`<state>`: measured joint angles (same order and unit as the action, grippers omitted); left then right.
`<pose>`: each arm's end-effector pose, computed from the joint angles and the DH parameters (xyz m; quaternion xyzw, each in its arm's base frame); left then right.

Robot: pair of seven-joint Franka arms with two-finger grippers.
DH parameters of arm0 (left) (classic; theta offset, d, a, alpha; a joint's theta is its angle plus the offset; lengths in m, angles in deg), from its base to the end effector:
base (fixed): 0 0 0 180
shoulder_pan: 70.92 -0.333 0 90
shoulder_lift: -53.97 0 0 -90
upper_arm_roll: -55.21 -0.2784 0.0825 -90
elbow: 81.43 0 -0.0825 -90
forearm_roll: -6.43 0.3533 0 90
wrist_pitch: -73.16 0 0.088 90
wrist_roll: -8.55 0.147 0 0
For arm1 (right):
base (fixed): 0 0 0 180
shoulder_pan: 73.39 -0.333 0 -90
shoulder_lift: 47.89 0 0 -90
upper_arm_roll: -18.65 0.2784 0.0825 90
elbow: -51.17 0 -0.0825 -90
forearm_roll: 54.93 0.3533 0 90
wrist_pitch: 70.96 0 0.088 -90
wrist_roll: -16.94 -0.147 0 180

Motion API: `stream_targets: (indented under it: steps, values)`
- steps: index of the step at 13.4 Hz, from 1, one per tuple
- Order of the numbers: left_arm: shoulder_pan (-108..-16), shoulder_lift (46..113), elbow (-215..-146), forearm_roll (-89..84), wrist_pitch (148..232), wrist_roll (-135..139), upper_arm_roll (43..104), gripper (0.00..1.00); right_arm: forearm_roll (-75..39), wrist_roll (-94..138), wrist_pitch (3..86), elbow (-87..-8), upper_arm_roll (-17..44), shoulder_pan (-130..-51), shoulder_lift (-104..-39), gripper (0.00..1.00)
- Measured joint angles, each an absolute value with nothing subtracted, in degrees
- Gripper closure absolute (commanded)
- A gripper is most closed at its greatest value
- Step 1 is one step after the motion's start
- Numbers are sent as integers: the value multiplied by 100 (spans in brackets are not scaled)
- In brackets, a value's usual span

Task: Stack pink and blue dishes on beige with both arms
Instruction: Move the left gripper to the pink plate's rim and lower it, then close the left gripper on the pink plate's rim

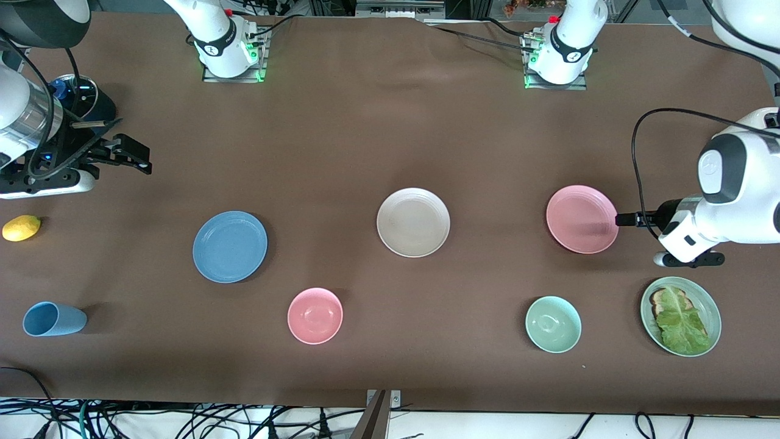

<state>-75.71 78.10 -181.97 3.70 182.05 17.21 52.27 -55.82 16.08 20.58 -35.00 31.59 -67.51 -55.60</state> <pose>0.5670 0.0707 0.2551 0.9905 0.0019 -0.1340 0.0300 0.5553 0.0601 0.5075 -0.9984 -0.0537 0.0192 0.0060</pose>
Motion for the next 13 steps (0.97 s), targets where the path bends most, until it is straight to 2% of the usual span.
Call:
stream_targets:
  steps: [5, 7, 9, 11, 13]
  values:
    - [-7828, 7756, -19739, 370, 20211, 2280, 5235, 0, -5582, 1606, 2058, -3499, 3159, -6750, -5559, 0]
    - [-7828, 7758, -20166, 370, 20644, 2296, 5244, 0, -5582, 1604, 2058, -3499, 3159, -6751, -5559, 0]
    - [-7863, 7759, -20309, 370, 20716, 2421, 5236, 14, -5582, 1604, 2059, -3499, 3159, -6751, -5560, 0]
    - [-7992, 7810, -20353, 369, 20716, 2670, 5236, 51, -5580, 1604, 2059, -3499, 3162, -6752, -5560, 0]
    - [-8120, 7884, -20358, 226, 20716, 2873, 5236, 76, -5580, 1604, 2059, -3499, 3164, -6756, -5560, 0]
